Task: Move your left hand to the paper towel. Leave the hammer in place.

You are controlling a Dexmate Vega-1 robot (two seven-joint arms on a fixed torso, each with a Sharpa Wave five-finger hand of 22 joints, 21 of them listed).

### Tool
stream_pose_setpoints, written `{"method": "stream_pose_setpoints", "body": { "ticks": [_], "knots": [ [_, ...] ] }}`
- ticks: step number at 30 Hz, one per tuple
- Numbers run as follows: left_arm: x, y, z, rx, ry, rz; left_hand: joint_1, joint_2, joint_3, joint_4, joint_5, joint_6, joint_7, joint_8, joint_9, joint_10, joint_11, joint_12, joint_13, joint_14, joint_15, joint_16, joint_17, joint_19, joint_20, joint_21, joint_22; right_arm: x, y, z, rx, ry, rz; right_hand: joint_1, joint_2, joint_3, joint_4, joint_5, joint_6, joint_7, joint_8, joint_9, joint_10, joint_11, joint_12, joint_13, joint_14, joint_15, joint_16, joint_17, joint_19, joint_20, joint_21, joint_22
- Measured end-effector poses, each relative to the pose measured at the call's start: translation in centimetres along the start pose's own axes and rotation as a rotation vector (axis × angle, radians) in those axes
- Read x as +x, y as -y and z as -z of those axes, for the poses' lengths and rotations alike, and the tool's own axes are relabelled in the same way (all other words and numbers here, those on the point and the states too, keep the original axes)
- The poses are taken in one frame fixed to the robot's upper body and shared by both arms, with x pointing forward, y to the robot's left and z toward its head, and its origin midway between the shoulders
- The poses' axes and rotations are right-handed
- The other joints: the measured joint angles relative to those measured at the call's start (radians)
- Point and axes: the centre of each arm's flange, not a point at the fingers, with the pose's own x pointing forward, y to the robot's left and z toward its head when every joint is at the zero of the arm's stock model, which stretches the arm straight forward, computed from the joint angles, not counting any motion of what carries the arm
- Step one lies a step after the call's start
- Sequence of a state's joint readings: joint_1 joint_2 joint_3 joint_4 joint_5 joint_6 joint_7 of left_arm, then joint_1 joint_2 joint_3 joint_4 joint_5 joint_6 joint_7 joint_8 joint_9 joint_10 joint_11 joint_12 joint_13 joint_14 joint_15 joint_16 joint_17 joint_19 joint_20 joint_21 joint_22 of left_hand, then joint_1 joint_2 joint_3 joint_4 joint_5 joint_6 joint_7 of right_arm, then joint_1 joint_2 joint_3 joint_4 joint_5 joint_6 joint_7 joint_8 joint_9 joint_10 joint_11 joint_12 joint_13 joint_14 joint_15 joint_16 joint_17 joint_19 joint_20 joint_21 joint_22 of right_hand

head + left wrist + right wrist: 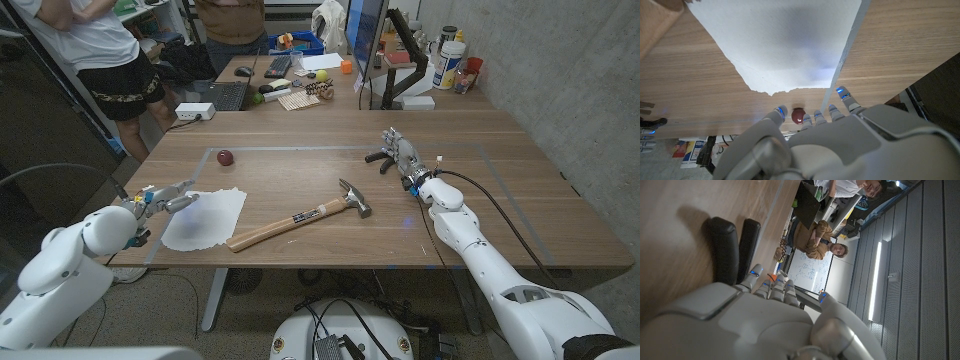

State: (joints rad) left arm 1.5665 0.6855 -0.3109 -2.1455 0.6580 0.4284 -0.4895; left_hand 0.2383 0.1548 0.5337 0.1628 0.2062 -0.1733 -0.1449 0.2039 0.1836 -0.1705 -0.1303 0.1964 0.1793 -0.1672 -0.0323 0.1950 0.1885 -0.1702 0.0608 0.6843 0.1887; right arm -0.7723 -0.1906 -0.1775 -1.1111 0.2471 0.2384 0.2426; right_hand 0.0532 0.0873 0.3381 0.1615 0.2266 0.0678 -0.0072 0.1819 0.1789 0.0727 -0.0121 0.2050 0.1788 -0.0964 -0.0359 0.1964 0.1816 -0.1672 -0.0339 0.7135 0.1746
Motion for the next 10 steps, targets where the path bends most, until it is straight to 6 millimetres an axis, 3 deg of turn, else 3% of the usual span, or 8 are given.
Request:
{"method": "stream_pose_setpoints", "body": {
  "ticks": [10],
  "knots": [
    [0.34, 0.22, 0.4, -0.001, -0.001, 0.016, -0.001, 0.001, 0.0, 0.0, 0.0, 0.0, 0.0, 0.0, 0.0, -0.004, 0.004, 0.0, 0.0, 0.0, 0.0, 0.0, 0.0, 0.0, 0.0, 0.0, 0.0, -0.12, -0.08, 0.06, -0.003, -0.005, 0.01, 0.0, 0.0, 0.0, 0.0, 0.0, 0.0, 0.0, 0.0, 0.0, 0.0, 0.0, 0.0, 0.0, 0.0, 0.0, 0.0, 0.0, 0.004, -0.004, -0.004, 0.0]
  ]
}}
